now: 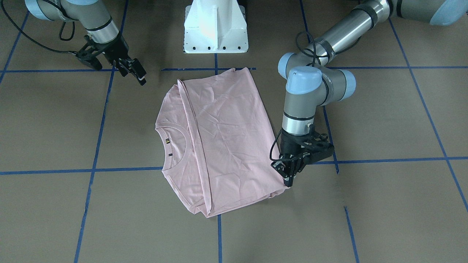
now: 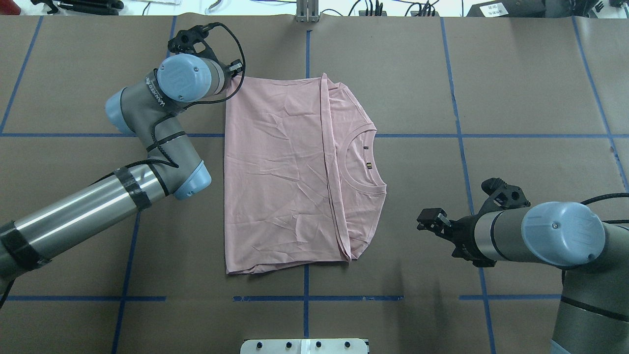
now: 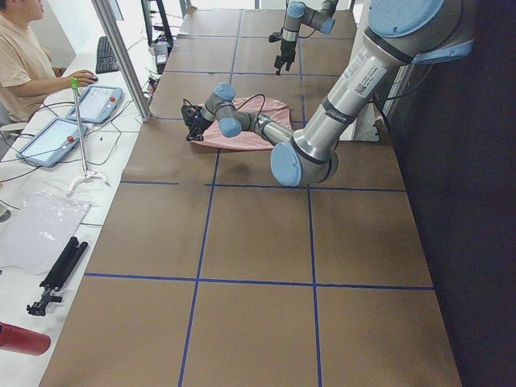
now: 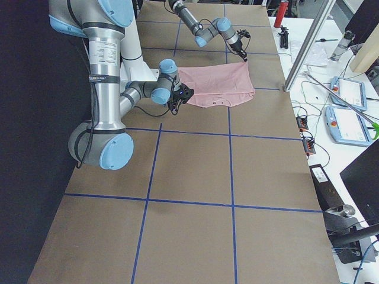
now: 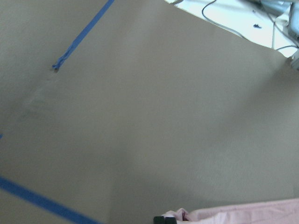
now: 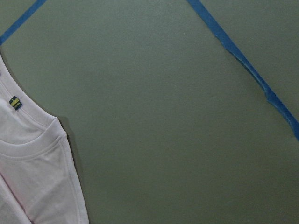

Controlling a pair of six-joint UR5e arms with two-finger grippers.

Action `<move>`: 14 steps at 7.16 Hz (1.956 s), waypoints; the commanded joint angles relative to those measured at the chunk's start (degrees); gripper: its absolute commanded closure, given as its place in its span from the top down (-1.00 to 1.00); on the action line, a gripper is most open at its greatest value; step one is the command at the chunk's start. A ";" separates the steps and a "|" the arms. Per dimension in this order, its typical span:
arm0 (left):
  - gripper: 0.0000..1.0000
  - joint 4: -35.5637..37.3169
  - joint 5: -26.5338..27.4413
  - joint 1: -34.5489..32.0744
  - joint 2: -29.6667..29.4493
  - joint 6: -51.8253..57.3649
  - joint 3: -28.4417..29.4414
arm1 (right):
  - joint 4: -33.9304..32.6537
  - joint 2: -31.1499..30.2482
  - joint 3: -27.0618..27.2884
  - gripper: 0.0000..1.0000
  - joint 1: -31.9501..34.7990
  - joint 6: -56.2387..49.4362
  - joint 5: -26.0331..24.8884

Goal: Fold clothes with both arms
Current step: 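Move the right gripper to the shirt's near corner beside the collar, then grasp the near corner of the shirt with the right gripper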

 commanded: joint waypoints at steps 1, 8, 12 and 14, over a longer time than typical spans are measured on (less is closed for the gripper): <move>-0.48 -2.02 -0.83 -0.81 -2.34 0.29 2.61 | -0.16 4.18 -0.53 1.00 -0.38 0.58 -0.44; -0.43 -0.09 -11.73 -0.81 16.10 0.37 -25.52 | -14.56 26.13 -11.13 1.00 -10.83 9.97 -12.46; -0.39 0.79 -12.00 -0.55 17.96 -0.07 -28.00 | -16.75 26.70 -13.72 0.86 -11.63 11.13 -14.67; -0.37 1.32 -12.00 -0.28 17.96 -0.15 -28.78 | -17.56 27.13 -15.46 0.79 -11.63 11.13 -15.20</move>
